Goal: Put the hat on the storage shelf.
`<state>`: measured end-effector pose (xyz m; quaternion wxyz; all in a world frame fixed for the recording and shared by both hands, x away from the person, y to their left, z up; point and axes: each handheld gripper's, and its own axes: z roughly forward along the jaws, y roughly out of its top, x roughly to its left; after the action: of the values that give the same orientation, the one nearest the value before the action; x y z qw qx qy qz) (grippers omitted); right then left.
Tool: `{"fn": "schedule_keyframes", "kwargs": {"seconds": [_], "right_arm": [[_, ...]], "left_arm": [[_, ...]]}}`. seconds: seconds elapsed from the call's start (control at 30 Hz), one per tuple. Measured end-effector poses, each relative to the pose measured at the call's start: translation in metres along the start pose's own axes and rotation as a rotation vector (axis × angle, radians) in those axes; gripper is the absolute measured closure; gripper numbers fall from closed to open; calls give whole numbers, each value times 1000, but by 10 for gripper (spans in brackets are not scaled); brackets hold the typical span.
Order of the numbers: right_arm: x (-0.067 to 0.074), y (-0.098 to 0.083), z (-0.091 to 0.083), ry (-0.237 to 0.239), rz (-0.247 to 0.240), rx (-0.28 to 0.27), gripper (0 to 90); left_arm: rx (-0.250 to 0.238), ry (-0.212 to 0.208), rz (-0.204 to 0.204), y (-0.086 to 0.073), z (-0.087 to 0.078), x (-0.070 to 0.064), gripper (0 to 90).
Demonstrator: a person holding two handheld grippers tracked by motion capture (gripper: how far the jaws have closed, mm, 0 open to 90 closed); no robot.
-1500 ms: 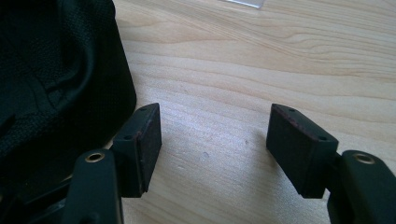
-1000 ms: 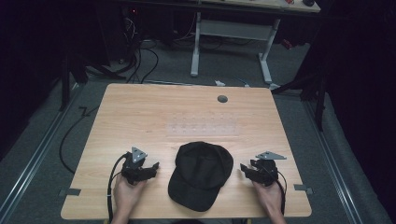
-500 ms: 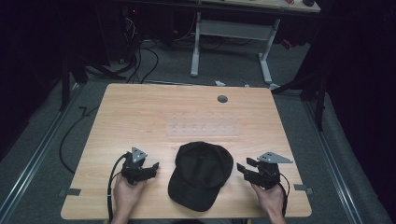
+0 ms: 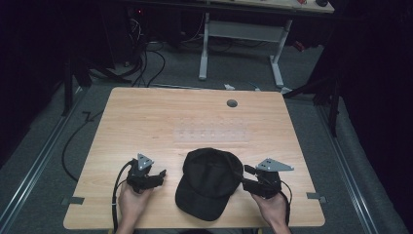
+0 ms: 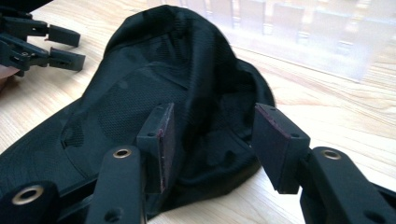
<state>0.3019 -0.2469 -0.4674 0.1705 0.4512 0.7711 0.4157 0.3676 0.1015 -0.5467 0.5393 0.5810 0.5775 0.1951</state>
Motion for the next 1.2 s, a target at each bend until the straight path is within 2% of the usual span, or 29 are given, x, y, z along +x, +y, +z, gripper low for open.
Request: {"fn": "schedule_keyframes", "kwargs": {"seconds": [0.2, 0.47, 0.57, 0.9, 1.2], "right_arm": [[5, 4, 10, 9, -9, -1, 552], [7, 4, 21, -20, -25, 13, 608], [8, 3, 24, -30, -35, 1, 623], [8, 4, 31, -29, -13, 21, 672], [8, 6, 34, -20, 11, 29, 811]], "left_arm": [[-1, 1, 0, 0, 0, 0, 283], [-1, 1, 0, 0, 0, 0, 280], [-1, 1, 1, 0, 0, 0, 280], [0, 0, 1, 0, 0, 0, 277], [0, 0, 1, 0, 0, 0, 277]]}}
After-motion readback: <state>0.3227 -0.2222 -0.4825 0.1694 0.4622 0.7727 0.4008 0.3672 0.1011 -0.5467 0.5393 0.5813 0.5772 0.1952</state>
